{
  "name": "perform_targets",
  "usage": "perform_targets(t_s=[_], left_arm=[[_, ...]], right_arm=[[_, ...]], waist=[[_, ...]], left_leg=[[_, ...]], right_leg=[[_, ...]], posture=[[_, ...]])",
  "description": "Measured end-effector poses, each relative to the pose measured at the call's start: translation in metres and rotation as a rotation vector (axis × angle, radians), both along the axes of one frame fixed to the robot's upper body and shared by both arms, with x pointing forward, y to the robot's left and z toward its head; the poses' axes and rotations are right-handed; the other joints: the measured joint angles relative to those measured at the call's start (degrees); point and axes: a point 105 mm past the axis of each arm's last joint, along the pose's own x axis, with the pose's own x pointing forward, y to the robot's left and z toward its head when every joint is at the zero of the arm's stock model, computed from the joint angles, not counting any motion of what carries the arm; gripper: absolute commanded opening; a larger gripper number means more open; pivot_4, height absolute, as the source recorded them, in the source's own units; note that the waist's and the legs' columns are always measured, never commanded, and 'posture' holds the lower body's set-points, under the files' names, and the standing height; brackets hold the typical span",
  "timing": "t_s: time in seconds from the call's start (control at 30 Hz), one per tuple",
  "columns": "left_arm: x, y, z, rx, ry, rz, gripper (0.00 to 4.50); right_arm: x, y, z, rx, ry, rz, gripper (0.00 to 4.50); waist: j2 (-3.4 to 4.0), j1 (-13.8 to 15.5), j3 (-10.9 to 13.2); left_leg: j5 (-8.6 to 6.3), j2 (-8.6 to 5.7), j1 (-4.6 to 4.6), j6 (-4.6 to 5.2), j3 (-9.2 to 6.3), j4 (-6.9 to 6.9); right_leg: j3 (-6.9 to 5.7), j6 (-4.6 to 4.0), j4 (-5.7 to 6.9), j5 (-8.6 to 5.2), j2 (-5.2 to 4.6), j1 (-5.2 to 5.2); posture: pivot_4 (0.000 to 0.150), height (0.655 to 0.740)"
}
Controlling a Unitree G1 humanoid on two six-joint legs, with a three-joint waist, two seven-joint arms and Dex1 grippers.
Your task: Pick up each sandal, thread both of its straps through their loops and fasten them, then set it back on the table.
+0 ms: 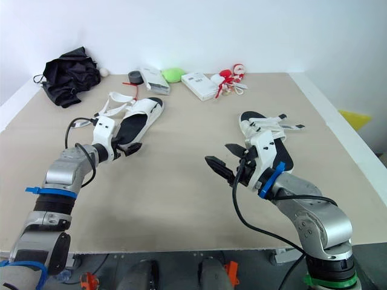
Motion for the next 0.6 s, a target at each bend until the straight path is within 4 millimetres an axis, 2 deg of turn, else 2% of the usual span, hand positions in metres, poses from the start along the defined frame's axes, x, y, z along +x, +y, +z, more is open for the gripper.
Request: perform_targets(t_s=[0.17, 0.53, 0.6], left_arm=[[0.005, -0.015, 0.012, -0.054, 0.032, -0.014, 4.42], [0.029, -0.032, 0.061, -0.063, -0.045, -0.028, 4.42], [0.030, -0.034, 0.063, -0.066, -0.052, -0.036, 4.42]], right_arm=[[0.003, 0.002, 0.004, -0.005, -0.019, 0.015, 4.12], [0.005, 0.003, 0.002, -0.011, -0.018, 0.023, 4.12], [0.005, 0.003, 0.002, -0.011, -0.017, 0.021, 4.12]], waist=[[-0.17, 0.4, 0.1], [-0.69, 1.2, 0.4], [-0.69, 1.2, 0.4]], left_leg=[[0.02, -0.08, -0.64, 0.02, -0.08, 0.18], [-0.03, -0.12, -0.96, -0.02, -0.19, 0.16], [-0.03, -0.14, -0.97, -0.04, -0.18, 0.16]], right_leg=[[0.04, 0.18, -0.02, 0.10, 0.01, -0.42], [0.06, 0.31, -0.11, 0.00, 0.04, -0.62], [0.06, 0.33, -0.12, -0.01, 0.02, -0.62]], posture=[[0.150, 0.7400], [0.150, 0.7400], [0.150, 0.7400]])
